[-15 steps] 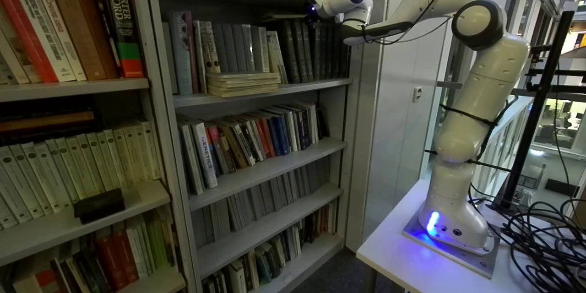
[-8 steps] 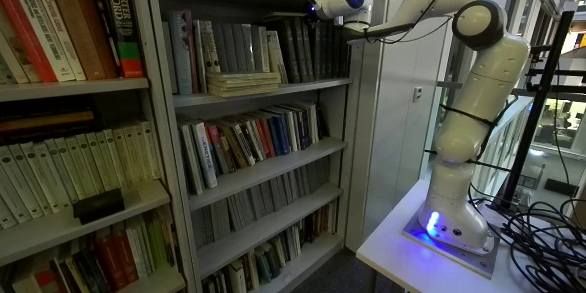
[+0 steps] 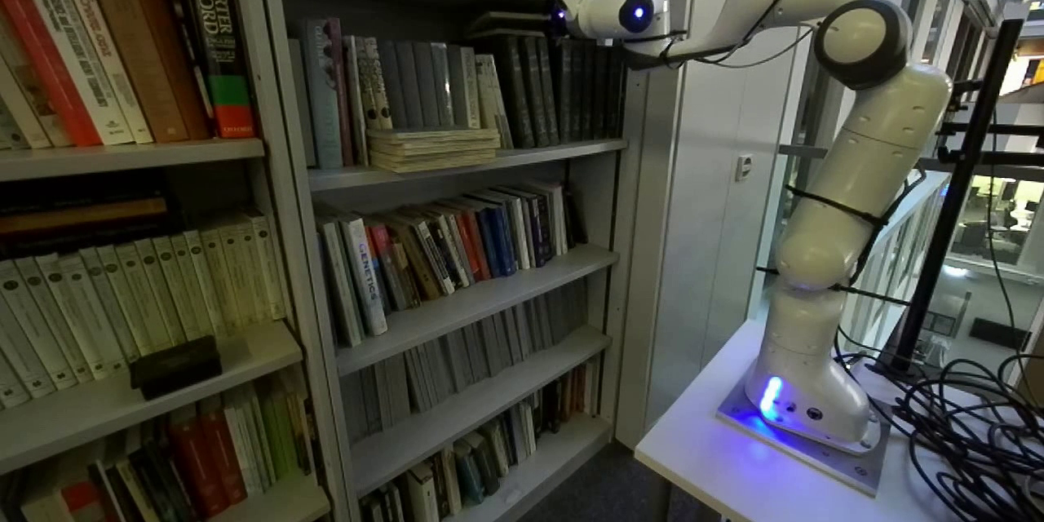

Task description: Pick up one of the paper books and put it on top of the large encyclopedia books

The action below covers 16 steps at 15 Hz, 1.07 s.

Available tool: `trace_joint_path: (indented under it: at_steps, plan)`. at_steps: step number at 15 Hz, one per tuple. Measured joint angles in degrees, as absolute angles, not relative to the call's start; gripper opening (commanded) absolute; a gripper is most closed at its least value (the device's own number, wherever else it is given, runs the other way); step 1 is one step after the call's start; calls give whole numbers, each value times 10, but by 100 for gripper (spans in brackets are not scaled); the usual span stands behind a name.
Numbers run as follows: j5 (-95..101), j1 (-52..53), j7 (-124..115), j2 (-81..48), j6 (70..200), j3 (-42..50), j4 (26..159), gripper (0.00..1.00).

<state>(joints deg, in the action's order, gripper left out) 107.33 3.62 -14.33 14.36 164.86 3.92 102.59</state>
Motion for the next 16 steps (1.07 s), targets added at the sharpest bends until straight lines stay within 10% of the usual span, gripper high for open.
trace_joint_path:
  at_steps: [16]
  plan:
    - [1178, 37, -208, 132, 1636, 40, 1026, 3]
